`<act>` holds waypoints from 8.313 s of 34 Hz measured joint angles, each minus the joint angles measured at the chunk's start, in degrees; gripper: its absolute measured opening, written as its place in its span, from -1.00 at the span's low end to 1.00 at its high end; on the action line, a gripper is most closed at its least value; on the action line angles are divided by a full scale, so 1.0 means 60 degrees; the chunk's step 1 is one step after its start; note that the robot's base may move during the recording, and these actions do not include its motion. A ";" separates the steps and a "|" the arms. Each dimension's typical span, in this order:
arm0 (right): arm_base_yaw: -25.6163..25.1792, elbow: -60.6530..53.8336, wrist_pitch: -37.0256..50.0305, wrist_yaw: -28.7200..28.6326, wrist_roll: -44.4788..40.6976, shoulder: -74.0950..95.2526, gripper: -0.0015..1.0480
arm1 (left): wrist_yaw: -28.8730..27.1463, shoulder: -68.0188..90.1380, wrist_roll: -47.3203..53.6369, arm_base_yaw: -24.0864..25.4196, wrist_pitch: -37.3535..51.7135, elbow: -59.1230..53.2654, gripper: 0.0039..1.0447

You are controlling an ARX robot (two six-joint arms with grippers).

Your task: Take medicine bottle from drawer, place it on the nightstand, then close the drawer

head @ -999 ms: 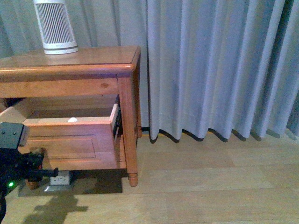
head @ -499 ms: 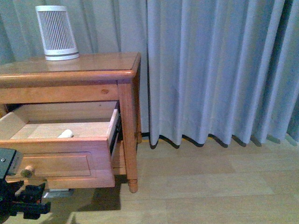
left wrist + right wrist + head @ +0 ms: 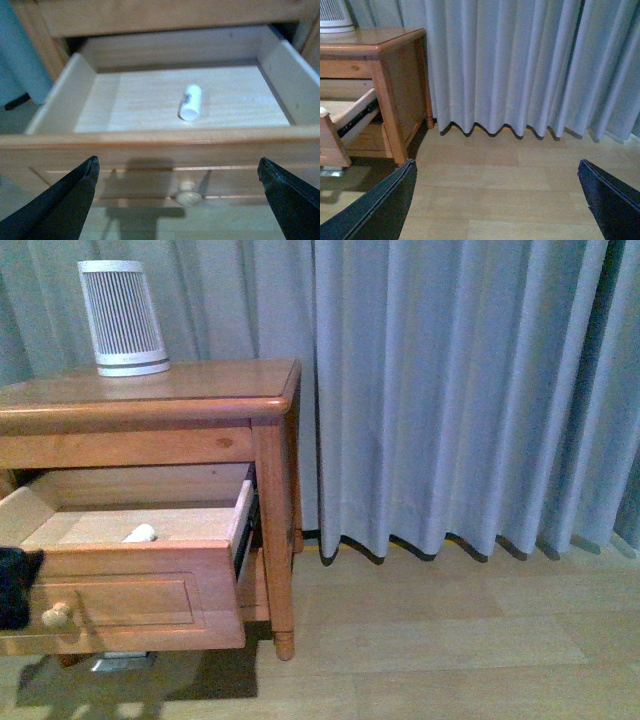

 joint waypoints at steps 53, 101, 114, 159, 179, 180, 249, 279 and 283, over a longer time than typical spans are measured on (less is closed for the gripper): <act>0.0000 0.0000 0.0000 0.0004 0.0000 0.0000 0.87 | -0.1497 -1.5307 -0.1271 -0.1497 -0.8473 -0.4823 -0.95; 0.0000 0.0000 -0.0004 0.0004 0.0000 -0.0004 0.87 | -0.1497 -1.7486 -0.1224 -0.1512 -0.9799 -0.5668 0.88; -0.0004 0.0000 -0.0004 -0.0015 0.0000 -0.0004 0.87 | -0.1537 -1.7504 -0.1224 -0.1526 -0.9803 -0.5672 0.88; 0.3552 1.0036 0.1308 0.3078 0.2801 1.7985 0.87 | -0.1501 -1.7500 -0.1224 -0.1526 -0.9803 -0.5668 0.88; 0.3821 1.2305 0.1246 0.3315 0.3158 2.0935 0.87 | -0.1501 -1.7500 -0.1224 -0.1526 -0.9803 -0.5672 0.88; 0.3825 1.2448 0.1209 0.3333 0.3162 2.1063 0.87 | -0.1501 -1.7500 -0.1224 -0.1526 -0.9803 -0.5672 0.88; 0.4244 0.9908 -0.0084 0.3304 0.3297 1.3963 -0.44 | -0.1501 -1.7500 -0.1224 -0.1526 -0.9803 -0.5672 0.88; 0.2025 1.9660 -0.2200 0.4339 0.1260 2.1547 -0.14 | -0.1501 -1.7500 -0.1224 -0.1526 -0.9803 -0.5672 0.88; 0.2025 1.9489 -0.1676 0.4404 0.1129 2.1460 0.19 | -0.1501 -1.7500 -0.1224 -0.1526 -0.9803 -0.5668 0.88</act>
